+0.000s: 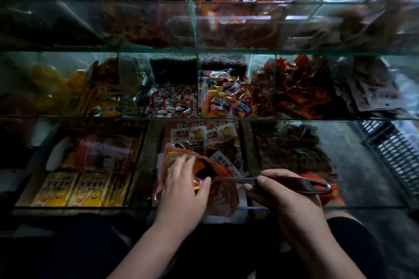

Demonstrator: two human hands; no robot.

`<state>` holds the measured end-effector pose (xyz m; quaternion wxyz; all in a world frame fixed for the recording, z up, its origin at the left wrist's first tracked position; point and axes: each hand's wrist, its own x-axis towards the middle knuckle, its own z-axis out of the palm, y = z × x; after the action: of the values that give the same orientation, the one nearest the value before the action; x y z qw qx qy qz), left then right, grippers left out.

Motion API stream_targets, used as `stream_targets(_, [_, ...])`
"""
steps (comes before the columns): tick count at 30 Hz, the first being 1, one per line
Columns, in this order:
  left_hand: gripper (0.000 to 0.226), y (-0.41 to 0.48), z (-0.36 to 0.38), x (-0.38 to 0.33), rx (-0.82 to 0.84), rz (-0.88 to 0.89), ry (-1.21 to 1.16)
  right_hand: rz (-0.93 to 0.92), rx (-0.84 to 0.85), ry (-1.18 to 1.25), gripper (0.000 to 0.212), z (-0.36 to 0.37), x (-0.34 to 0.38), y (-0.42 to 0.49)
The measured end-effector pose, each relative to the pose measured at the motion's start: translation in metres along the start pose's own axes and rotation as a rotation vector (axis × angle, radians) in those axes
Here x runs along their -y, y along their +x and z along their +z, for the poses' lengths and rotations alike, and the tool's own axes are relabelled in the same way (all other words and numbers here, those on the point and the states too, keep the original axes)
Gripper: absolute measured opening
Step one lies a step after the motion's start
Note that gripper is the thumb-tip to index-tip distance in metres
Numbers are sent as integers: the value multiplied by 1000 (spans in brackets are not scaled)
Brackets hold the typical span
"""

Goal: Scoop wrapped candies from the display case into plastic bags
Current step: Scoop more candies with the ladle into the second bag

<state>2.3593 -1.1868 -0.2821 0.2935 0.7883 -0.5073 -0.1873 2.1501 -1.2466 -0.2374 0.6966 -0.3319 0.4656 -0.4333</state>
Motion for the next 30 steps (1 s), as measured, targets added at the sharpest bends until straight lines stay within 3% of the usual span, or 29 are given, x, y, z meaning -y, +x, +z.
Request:
stream_targets(5, [70, 16, 11, 4, 43, -53, 51, -26, 111, 40, 30, -3, 25, -22])
stream_targets(10, [51, 28, 3, -14, -98, 119, 67, -128, 57, 35, 30, 7, 46, -34])
stream_targets(12, [48, 41, -6, -29, -147, 191, 51, -134, 28, 97, 18, 12, 58, -33])
stream_targets(16, [52, 70, -30, -61, -278, 273, -145, -114, -28, 285, 20, 14, 83, -20])
stream_targets(20, [54, 89, -47, -69, -384, 262, -331, -228, -57, 333, 11, 21, 91, 13])
stream_targets(22, [51, 90, -46, -64, -334, 243, -338, -335, -56, 212, 7, 34, 89, 37])
stream_targets(25, [42, 86, -37, -51, -278, 203, -328, -627, -99, -447, 5, 53, 82, 72])
stream_targets(27, [39, 84, -35, -43, -258, 163, -342, -806, -18, -792, 5, 62, 80, 85])
stream_targets(30, [38, 81, -34, -33, -252, 146, -357, -958, 122, -1071, 11, 65, 85, 83])
